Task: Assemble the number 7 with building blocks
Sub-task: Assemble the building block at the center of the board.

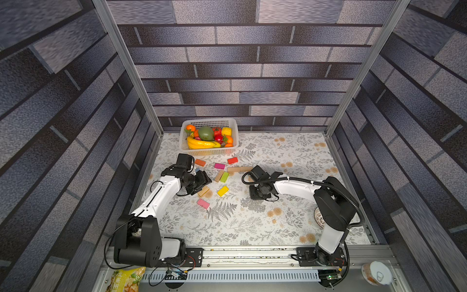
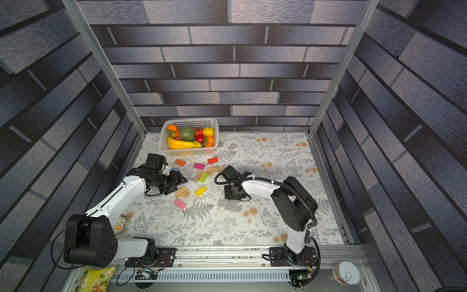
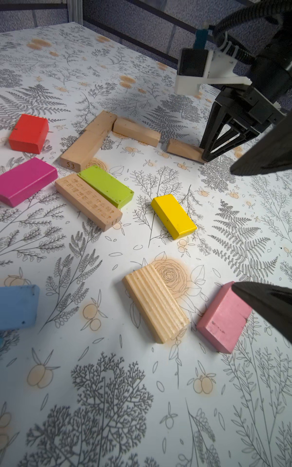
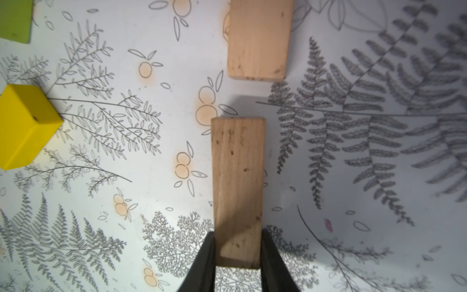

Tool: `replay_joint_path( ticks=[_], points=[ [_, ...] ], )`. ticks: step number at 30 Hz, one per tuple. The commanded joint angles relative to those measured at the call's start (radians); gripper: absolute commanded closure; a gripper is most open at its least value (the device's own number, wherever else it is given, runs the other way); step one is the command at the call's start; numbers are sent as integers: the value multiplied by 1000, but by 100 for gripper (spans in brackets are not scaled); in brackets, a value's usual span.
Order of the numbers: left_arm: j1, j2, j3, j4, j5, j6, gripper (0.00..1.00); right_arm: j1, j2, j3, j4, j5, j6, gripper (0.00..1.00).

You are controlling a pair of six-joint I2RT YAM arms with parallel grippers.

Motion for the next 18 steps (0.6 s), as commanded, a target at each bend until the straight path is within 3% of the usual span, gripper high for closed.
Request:
replay_joint_path(
  ticks=[1, 18],
  points=[
    [6, -29, -20, -6, 11, -16, 31, 1, 8, 21, -18, -5, 14, 76],
    [5, -40, -31, -6, -3, -28, 31, -23, 36, 25, -29, -4, 29, 76]
  ],
)
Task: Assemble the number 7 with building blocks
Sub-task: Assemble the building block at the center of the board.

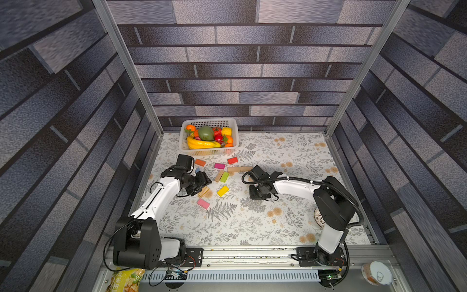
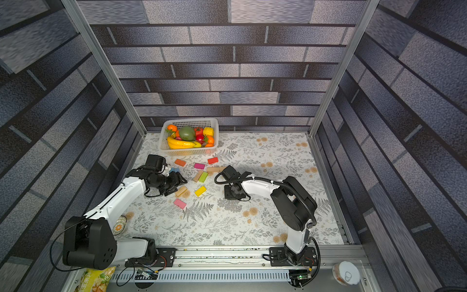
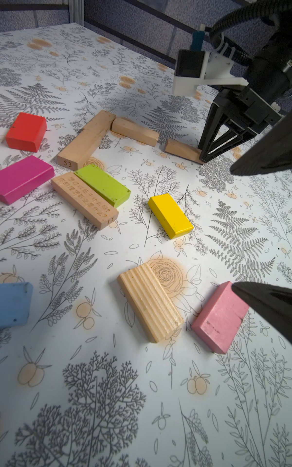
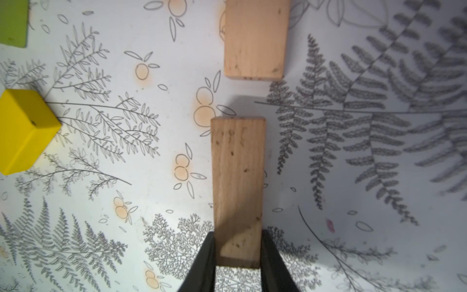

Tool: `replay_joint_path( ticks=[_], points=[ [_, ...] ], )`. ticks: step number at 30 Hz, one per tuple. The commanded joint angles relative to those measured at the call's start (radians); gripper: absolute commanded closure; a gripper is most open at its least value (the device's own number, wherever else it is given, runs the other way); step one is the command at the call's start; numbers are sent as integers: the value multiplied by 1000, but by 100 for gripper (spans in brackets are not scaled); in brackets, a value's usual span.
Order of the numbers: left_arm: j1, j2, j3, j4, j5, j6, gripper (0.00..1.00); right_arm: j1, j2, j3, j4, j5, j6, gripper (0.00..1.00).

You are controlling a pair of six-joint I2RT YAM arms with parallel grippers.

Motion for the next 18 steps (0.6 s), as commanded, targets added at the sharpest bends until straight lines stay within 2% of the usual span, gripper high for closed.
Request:
replay_joint_path(
  ticks=[1, 18],
  points=[
    [5, -26, -14, -6, -2, -17, 31, -12, 34, 26, -31, -2, 11, 76],
    [5, 4, 5, -4, 3, -10, 31, -32, 48, 45, -41, -2, 1, 77]
  ],
)
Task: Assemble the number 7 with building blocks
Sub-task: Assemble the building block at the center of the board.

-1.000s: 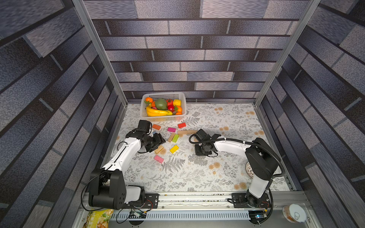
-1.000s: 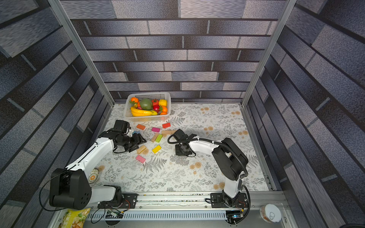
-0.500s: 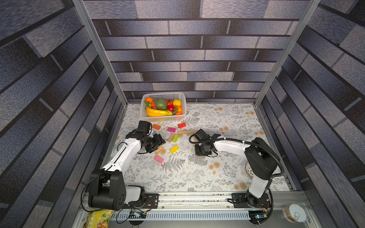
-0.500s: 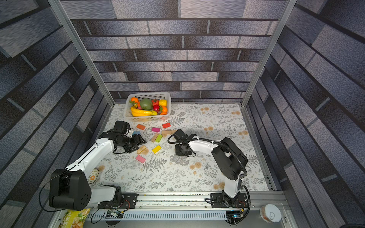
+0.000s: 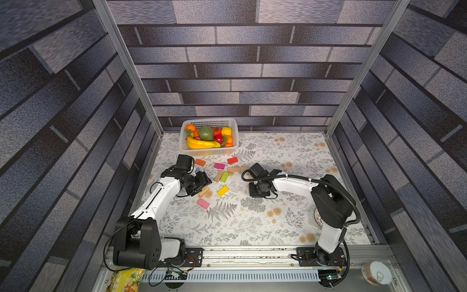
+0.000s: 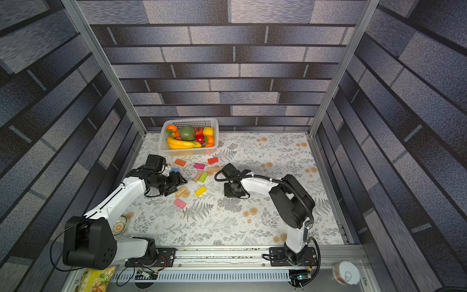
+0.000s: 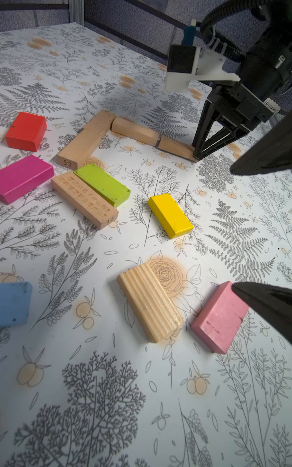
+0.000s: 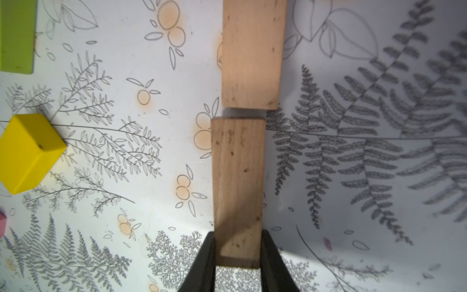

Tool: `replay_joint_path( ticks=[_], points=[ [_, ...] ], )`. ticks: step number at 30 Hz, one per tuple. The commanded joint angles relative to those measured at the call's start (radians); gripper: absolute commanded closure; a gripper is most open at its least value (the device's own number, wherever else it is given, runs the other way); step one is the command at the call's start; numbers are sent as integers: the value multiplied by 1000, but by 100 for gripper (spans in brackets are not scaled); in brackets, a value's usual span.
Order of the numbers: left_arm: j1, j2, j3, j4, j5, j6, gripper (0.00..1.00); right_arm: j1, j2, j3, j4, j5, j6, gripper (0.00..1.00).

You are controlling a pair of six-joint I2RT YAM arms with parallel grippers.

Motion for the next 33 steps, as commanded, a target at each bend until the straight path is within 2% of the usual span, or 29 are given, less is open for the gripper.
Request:
replay_joint_path(
  ticks=[1, 11, 16, 21, 29, 31, 33],
  points=[
    [5, 3, 4, -3, 3, -9, 31, -12, 17, 5, -35, 2, 2, 77],
    [5, -1, 1, -3, 2, -13, 31, -17, 17, -2, -31, -5, 0, 76],
    [3, -1, 5, -4, 1, -15, 31, -18, 17, -1, -30, -8, 2, 60],
    [2, 2, 7, -2, 2, -13, 31, -17, -3, -8, -30, 0, 0, 55],
    [-37, 19, 62, -51, -50, 37, 30, -45, -182, 52, -107, 30, 17, 44],
    [-50, 31, 78, -58, -61, 48, 30, -78, -227, 63, -127, 8, 38, 44],
    [-59, 43, 85, -53, -61, 49, 30, -117, -256, 49, -129, -72, 64, 46]
  ],
)
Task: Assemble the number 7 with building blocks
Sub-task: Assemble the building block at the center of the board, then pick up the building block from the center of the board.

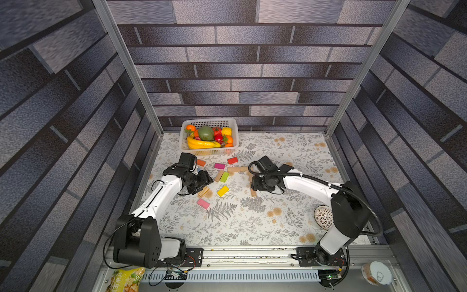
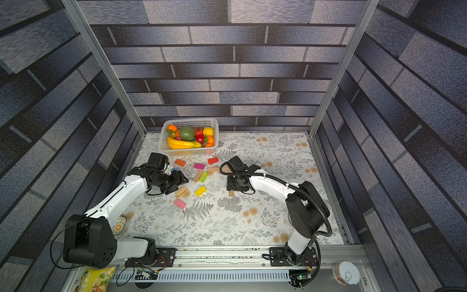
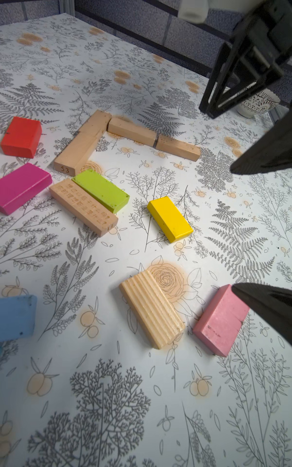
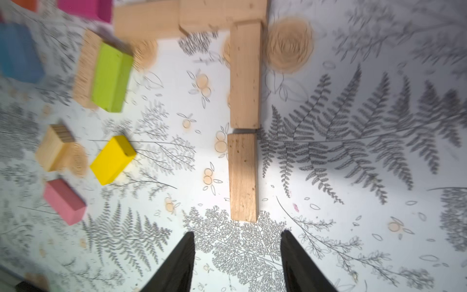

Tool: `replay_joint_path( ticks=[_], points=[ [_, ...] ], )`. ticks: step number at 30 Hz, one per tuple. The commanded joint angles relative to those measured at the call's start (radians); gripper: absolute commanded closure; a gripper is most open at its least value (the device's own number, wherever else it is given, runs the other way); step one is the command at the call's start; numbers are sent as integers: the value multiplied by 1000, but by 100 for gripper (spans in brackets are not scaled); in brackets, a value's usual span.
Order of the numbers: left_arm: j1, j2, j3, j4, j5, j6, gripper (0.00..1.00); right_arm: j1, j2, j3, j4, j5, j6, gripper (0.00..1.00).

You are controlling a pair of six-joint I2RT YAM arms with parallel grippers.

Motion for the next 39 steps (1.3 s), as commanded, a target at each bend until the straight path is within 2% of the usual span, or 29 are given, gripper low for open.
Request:
replay_joint_path(
  ticks=[1, 6, 11, 20, 25, 39],
  points=[
    [-13, 26, 37, -24, -26, 34, 30, -59, -56, 5, -51, -98, 57, 47],
    [-48, 108, 109, -59, -84, 100, 30, -82, -114, -166, 100, -278, 227, 56],
    [-142, 250, 254, -141, -203, 236, 30, -95, -130, -283, 283, -340, 356, 58],
    [-177, 474, 438, -162, -314, 415, 35, -123, -152, -272, 222, -340, 327, 58],
    [-195, 536, 467, -177, -362, 494, 36, -161, -183, -279, 179, -336, 311, 58],
    [-193, 666, 507, -169, -379, 528, 38, -213, -178, -253, 124, -344, 279, 58]
  ],
)
